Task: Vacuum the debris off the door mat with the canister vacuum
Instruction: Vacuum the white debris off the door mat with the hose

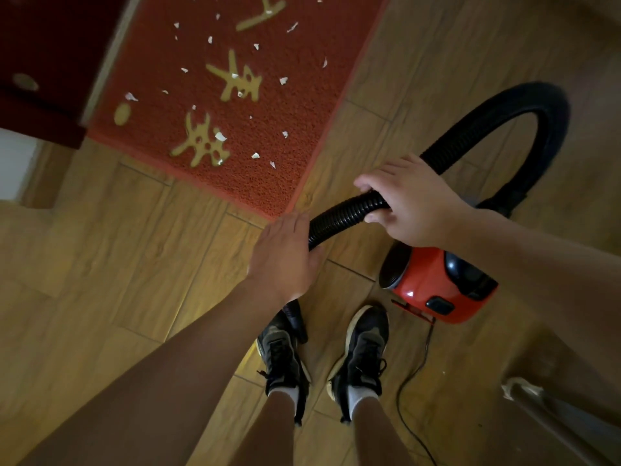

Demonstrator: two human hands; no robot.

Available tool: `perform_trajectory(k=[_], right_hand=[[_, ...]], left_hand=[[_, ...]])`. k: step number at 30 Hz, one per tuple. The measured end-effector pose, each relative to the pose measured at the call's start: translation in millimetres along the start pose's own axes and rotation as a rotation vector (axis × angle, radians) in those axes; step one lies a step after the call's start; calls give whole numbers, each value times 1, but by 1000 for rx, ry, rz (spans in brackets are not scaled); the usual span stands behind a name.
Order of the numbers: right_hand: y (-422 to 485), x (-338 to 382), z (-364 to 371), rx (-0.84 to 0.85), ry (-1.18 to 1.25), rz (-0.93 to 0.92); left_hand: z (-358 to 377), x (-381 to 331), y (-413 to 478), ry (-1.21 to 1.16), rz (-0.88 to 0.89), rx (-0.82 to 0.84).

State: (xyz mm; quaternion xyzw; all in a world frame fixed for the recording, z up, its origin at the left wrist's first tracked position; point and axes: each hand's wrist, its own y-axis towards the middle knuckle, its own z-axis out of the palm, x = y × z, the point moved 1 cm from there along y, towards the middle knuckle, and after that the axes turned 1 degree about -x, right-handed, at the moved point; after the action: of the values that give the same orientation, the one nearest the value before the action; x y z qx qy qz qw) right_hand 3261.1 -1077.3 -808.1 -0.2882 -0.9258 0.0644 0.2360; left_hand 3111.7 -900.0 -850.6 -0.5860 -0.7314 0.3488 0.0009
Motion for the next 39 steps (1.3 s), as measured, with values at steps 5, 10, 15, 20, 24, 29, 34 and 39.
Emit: perform_trajectory(k=[5,10,15,20,24,29,34,39], right_hand=[[-15,-10,-14,-44,68,-28],[-25,-11,-29,-62,65,-58],[-20,8,-46,-69,-65,-89],[0,44,-57,25,-185,-152],[18,78,-61,71,-164,-158],[43,101,-55,182,-70,-46],[43,108,-46,128,85,35],[31,116,-37,114,177,109]], left_hand=[[-8,-13,-5,-95,-62,-36],[-12,-23,-13,-144,-78,-45],[-28,-19,-25,-207,-79,-139],[-51,-18,-33,-179,-5,-215],[-72,-15,-38,-163,53,-275],[-88,0,-46,-158,69,-319],[-86,36,-55,-160,31,-319],[-81,74,-72,-152,-80,-345]])
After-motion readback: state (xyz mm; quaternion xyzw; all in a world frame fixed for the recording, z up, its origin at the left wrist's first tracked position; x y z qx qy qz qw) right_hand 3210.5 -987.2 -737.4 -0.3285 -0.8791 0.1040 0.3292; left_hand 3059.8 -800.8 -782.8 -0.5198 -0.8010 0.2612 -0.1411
